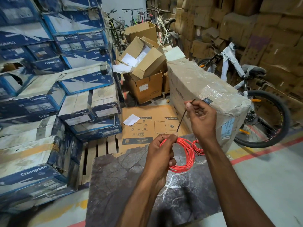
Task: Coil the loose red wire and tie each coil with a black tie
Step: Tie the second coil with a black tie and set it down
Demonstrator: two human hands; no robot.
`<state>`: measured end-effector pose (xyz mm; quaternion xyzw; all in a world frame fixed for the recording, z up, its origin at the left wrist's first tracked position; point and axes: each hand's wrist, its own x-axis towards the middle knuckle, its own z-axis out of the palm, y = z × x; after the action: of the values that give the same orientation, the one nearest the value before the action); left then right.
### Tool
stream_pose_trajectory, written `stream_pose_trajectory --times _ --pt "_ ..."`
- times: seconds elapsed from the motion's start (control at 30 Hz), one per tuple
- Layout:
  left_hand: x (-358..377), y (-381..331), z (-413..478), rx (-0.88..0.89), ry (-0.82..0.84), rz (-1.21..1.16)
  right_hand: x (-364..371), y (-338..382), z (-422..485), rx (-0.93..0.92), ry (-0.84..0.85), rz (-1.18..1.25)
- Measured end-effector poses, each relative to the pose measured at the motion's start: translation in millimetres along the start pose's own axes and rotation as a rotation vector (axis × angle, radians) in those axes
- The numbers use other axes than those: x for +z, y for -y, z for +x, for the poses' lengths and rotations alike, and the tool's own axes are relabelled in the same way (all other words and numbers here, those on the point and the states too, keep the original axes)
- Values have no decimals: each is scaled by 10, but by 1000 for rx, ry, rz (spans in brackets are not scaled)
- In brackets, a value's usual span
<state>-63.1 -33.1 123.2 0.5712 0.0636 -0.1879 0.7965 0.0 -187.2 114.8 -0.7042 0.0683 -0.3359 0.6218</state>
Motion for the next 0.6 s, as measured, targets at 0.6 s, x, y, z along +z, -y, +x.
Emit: stream_pose_trajectory --times 0.6 --pt "-11 114 213 121 16 -7 -397 224 -841 249 299 -42"
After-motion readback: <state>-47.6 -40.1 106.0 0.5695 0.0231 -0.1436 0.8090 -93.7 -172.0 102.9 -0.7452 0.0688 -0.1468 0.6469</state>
